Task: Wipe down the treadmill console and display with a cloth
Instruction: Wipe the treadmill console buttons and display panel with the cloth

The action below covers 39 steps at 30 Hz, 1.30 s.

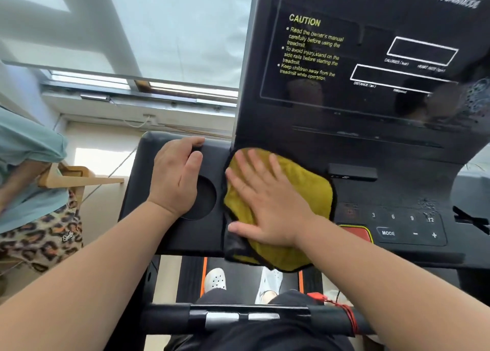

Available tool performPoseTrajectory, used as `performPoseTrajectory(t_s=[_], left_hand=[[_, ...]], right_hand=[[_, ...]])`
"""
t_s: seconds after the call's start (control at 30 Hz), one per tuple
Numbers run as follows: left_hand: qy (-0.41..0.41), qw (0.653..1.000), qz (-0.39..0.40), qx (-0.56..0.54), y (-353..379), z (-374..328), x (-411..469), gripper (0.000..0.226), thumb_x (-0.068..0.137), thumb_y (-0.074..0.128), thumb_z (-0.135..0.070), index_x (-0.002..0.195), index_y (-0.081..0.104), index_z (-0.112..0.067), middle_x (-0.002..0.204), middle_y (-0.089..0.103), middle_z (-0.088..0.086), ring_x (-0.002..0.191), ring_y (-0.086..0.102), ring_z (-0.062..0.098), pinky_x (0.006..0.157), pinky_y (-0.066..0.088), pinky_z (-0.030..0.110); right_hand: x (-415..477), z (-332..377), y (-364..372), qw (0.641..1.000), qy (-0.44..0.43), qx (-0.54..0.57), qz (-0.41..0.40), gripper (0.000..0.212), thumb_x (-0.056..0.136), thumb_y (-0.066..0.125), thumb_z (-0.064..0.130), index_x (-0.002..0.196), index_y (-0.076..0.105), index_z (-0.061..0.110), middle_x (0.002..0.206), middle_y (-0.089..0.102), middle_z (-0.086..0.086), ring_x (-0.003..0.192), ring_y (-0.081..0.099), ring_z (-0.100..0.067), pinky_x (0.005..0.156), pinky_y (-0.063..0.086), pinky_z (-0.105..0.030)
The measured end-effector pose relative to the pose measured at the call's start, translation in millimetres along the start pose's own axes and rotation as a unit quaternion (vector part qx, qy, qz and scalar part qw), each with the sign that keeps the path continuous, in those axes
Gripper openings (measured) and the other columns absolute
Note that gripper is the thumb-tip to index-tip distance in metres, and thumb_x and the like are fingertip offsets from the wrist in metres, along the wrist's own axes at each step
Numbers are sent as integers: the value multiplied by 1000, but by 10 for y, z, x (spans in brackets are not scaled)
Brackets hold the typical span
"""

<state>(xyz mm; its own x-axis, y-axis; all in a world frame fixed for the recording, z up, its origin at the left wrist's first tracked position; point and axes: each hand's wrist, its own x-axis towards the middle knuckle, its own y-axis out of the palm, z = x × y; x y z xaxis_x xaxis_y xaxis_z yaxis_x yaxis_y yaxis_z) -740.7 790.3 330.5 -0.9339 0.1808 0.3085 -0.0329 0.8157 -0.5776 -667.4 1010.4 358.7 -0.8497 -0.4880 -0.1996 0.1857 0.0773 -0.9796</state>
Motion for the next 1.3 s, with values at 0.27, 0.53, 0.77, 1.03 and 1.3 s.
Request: performPoseTrajectory(t_s=[0.27, 0.53, 0.77, 1.03, 1.3], left_hand=[[7, 1000, -4, 11, 2, -52, 2, 49, 99, 32, -31, 110, 70, -2, 106, 71, 14, 102, 62, 32, 94, 46, 43], [19, 1000, -10, -9, 9, -26, -26, 56, 103, 26, -38, 134, 57, -5, 115, 70, 8, 109, 57, 23, 100, 40, 40], [36, 999, 3, 31, 25, 26, -9, 60, 105, 23, -42, 121, 66, -3, 112, 70, 14, 106, 63, 33, 95, 46, 46], [39, 988, 60, 137, 43, -101, -26, 61, 95, 35, -48, 137, 55, -9, 118, 67, 14, 110, 58, 36, 97, 43, 52], [24, 987, 68, 142, 16, -103, -16, 61, 96, 35, -50, 133, 59, -8, 122, 68, 13, 114, 59, 36, 100, 42, 52]], right_hand=[[-685, 193, 219, 996, -93, 4, 4, 99, 90, 39, 78, 166, 11, 20, 173, 4, -8, 160, -3, -29, 127, 0, -54], [-118, -215, -27, 999, 43, -3, 4, 105, 85, 14, 92, 165, -3, 25, 171, -16, -13, 156, -21, -35, 124, -12, -60], [-133, 396, 148, 999, 17, 39, -22, 85, 95, 32, 67, 165, 17, 22, 174, 4, -5, 160, -1, -31, 127, 2, -58], [-865, -35, 303, 990, 128, 64, -21, 76, 99, 34, 52, 165, 10, 23, 174, 2, -5, 160, -7, -29, 125, 7, -57], [-201, 170, 63, 970, 238, 42, 3, 101, 90, 15, 82, 164, -10, 16, 168, -28, -15, 153, -30, -38, 125, -11, -57]])
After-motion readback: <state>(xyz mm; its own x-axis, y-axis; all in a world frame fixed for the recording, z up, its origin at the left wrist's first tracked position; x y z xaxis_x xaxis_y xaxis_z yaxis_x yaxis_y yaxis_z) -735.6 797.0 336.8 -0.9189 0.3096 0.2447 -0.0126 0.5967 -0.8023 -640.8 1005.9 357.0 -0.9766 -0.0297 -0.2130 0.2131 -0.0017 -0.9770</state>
